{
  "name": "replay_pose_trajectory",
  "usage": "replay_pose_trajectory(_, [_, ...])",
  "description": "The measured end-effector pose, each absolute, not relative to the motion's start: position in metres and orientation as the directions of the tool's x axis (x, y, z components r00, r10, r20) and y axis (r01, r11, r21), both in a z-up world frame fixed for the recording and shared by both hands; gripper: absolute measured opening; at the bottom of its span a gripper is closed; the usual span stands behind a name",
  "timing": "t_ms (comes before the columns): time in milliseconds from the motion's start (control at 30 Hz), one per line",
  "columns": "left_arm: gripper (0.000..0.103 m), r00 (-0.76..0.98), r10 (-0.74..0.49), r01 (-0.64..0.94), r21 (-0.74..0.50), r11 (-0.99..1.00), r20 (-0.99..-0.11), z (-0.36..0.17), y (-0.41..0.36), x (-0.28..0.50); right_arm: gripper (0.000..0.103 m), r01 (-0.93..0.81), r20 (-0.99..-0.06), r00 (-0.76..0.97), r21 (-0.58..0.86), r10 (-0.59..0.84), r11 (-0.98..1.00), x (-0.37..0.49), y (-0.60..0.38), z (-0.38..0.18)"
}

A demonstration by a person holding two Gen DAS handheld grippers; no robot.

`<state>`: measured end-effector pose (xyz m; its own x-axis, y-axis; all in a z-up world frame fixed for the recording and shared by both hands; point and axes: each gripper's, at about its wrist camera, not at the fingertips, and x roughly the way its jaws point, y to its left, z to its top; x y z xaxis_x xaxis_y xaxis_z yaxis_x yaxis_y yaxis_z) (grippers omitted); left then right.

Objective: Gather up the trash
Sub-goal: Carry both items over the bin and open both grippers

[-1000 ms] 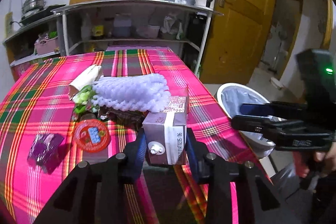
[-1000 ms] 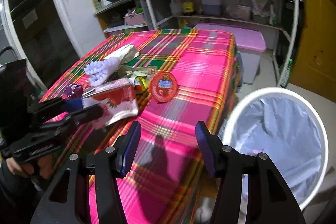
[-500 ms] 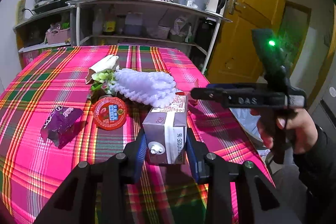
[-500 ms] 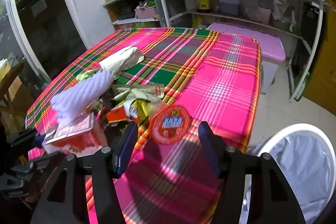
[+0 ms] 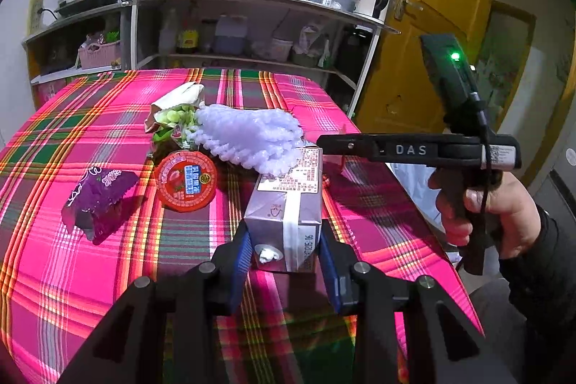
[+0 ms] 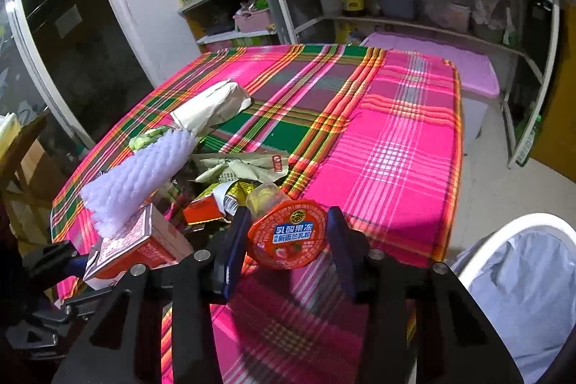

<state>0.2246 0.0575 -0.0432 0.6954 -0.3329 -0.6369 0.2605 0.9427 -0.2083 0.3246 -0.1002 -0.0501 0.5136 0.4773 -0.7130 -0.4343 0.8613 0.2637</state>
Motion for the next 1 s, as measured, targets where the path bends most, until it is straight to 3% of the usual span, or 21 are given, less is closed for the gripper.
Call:
replay_pose_trajectory(467, [0.036,0.702,-0.359,0.286,-0.217,0.933,-0.615,-0.028,0.03,0.187,0.044,-0.335,-0.656,0.605,0.306,0.452,0.891,0.22,-0.156,-0.02])
replay_pose_trajectory(1000, [0.036,0.669,-0.455,0.411,-0.217,0.885,-0.588,-0.001,-0.039,0.179,0.044,-0.147,-0.64,0.708,0.28,0.299,0.948,0.166,-0.239,-0.004])
